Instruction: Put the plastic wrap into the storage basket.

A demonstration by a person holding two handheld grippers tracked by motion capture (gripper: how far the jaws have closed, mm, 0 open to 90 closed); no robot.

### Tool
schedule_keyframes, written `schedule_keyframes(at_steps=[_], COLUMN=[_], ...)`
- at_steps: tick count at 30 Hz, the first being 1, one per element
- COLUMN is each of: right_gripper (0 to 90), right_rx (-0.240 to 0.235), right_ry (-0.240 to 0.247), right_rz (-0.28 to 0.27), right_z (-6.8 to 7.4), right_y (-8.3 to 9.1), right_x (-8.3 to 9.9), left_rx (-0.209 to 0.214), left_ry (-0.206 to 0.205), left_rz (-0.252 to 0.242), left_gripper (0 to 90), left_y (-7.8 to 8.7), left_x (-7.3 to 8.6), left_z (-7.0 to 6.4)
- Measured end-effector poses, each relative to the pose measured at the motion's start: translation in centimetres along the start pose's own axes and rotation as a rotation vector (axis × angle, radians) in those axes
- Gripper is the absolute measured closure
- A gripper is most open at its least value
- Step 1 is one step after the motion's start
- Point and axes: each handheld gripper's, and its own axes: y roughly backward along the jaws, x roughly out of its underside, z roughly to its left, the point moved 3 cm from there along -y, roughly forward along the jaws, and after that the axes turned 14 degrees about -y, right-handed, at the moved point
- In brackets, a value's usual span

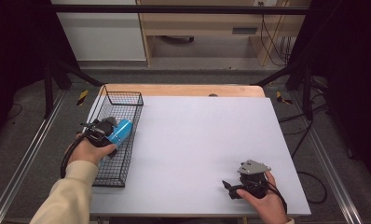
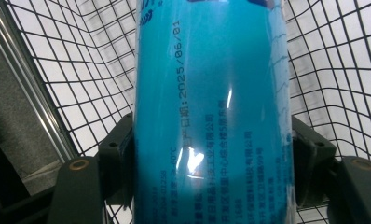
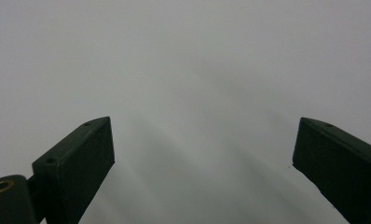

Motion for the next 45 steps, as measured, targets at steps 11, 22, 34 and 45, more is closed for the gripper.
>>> schedule_keyframes(at_steps=[11,22,34,45], right_gripper=[5.9,5.9,5.9,5.9], right_rx=[-0.002,-0.001,-0.003,-0.006], right_ry=[-0.001,0.002,0.005,0.004], right_rz=[0.0,0.002,0.007,0.012], right_z=[0.02,0.06,0.09,0.11], right_y=[-0.01,-0.04,-0.06,-0.12], right_x=[0.0,0.01,0.04,0.07], left_rx=[-0.012,-0.022,-0.031,-0.053], left_ry=[-0.023,-0.026,-0.031,-0.049], left_rz=[0.031,0.032,0.034,0.031], left_gripper=[31.6,31.4,31.4,31.0], left_y=[-0.27,-0.34,-0.34,-0.26], left_x=[-0.25,-0.34,-0.39,-0.42], left_z=[-0.18,-0.28,-0.38,-0.59])
